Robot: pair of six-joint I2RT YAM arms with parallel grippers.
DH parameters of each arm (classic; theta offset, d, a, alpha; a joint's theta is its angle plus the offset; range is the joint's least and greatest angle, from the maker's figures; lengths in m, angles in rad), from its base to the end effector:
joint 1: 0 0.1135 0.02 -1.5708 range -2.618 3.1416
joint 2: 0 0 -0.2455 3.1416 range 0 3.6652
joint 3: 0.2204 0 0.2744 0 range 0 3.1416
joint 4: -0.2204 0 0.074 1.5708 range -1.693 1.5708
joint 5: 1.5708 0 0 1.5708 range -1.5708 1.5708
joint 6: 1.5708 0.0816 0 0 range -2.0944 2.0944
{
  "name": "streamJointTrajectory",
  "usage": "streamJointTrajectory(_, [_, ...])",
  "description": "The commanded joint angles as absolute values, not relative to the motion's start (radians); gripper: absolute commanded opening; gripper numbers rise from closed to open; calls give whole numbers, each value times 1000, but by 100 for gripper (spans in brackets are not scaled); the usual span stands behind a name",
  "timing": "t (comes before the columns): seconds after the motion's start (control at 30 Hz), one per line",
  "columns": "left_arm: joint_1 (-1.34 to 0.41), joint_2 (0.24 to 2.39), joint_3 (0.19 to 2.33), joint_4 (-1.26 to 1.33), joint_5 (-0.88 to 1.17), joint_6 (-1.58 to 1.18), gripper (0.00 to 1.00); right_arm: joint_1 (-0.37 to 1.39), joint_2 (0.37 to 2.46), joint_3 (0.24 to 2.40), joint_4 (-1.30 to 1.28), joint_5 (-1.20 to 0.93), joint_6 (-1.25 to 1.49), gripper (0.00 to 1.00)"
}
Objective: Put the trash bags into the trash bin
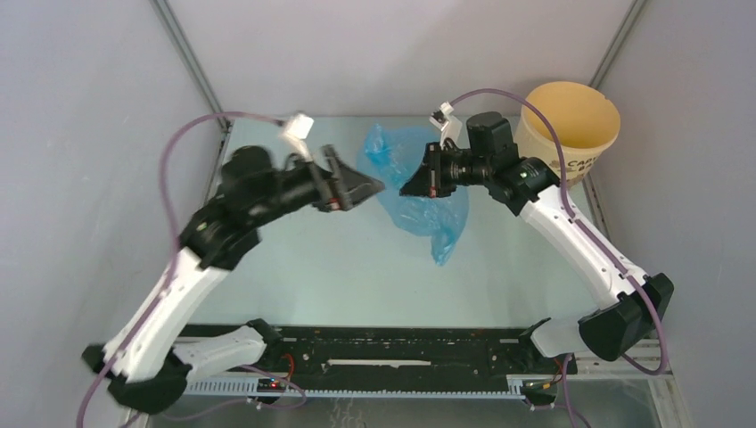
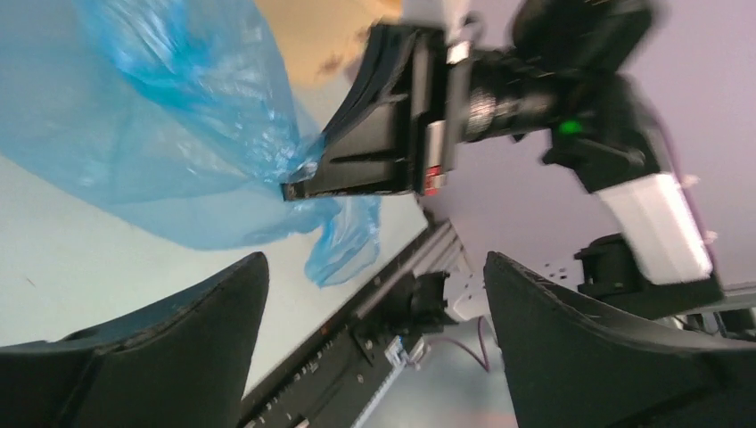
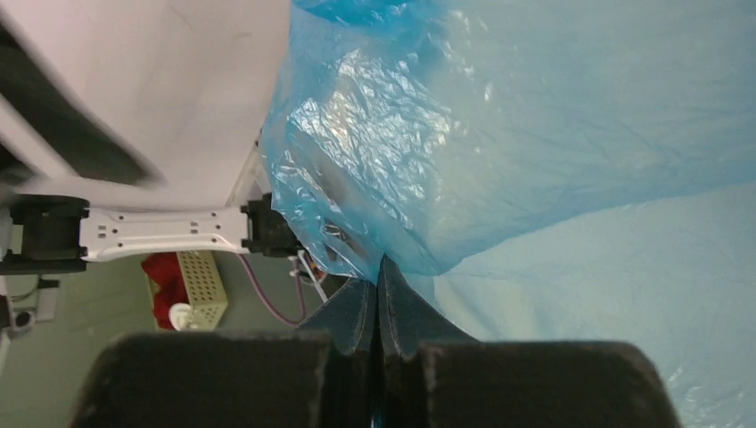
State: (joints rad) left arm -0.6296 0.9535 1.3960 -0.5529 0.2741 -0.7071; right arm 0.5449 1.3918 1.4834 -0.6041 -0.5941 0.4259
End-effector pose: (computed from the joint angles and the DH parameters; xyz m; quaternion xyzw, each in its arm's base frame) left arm 0.1857 -0.1626 0.4658 0.0625 0.7410 -0.4894 0.4555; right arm 0.2849 0.2261 0.3699 -0.1966 0.8152 0.4487 0.3091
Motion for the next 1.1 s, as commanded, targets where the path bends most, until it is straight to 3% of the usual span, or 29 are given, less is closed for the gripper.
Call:
streamJointTrajectory(0.0, [-708,1056,1333,-545,222,-821,85,552,1334,1452,-431,-585,590,3])
streamJointTrajectory(0.1, [-709,1072,1303,-512,231,-831,76,555,1328,1424,-393,-565,668,3])
streamJointTrajectory(0.33, [-721,1135,1288,-492,316,-846,79,572,1333,1411,-377,-532,785,4])
streamJointTrajectory(0.47, [-720,1158,1290,-488,322,-847,67,587,1334,1411,-356,-530,823,5])
streamJointTrajectory(0.67, [-720,1172,1269,-476,351,-855,36,593,1335,1411,-350,-535,850,10])
streamJointTrajectory(0.73, [-718,1179,1276,-482,343,-844,11,593,1330,1413,-350,-542,851,12])
streamJointTrajectory(0.77, [-718,1176,1283,-492,330,-838,2,589,1328,1415,-364,-542,847,16])
streamJointTrajectory(0.8, [-716,1170,1285,-497,320,-832,1,584,1323,1416,-397,-543,836,21])
streamJointTrajectory(0.93, [-704,1126,1268,-511,272,-800,0,549,1272,1404,-495,-527,772,47])
streamJointTrajectory(1.07, [-683,1087,1229,-524,252,-784,0,513,1221,1367,-547,-517,746,62])
